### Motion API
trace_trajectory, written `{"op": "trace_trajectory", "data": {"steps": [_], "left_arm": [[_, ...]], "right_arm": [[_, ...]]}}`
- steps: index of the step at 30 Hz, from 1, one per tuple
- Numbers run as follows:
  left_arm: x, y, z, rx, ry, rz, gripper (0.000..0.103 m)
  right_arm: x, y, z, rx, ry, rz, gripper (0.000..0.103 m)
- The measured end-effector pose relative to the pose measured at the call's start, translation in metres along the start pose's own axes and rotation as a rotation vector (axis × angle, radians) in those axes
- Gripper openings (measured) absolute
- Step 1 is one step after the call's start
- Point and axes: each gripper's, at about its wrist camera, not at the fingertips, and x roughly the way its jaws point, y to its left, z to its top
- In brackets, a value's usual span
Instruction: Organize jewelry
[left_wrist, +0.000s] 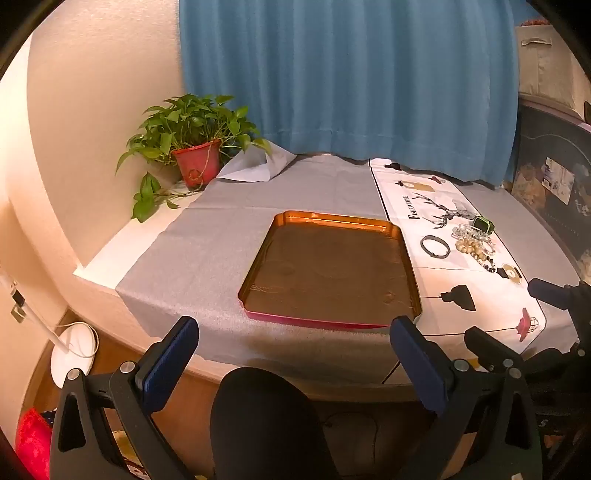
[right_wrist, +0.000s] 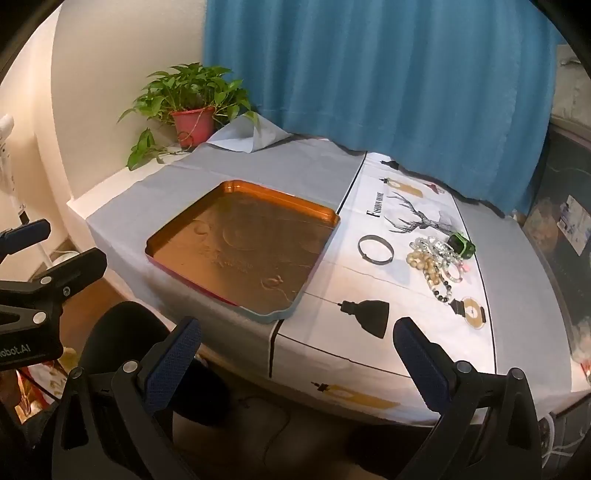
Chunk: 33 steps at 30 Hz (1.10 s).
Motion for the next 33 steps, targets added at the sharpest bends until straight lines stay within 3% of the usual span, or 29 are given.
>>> {"op": "trace_trajectory", "data": {"steps": [33], "left_arm": [[-0.0044,-0.0053,0.0004,0.006,0.004,0.003,0.103]], "right_arm": [[-0.0052,0.0047,-0.0041,0.010,-0.001,-0.002,0.103]]}}
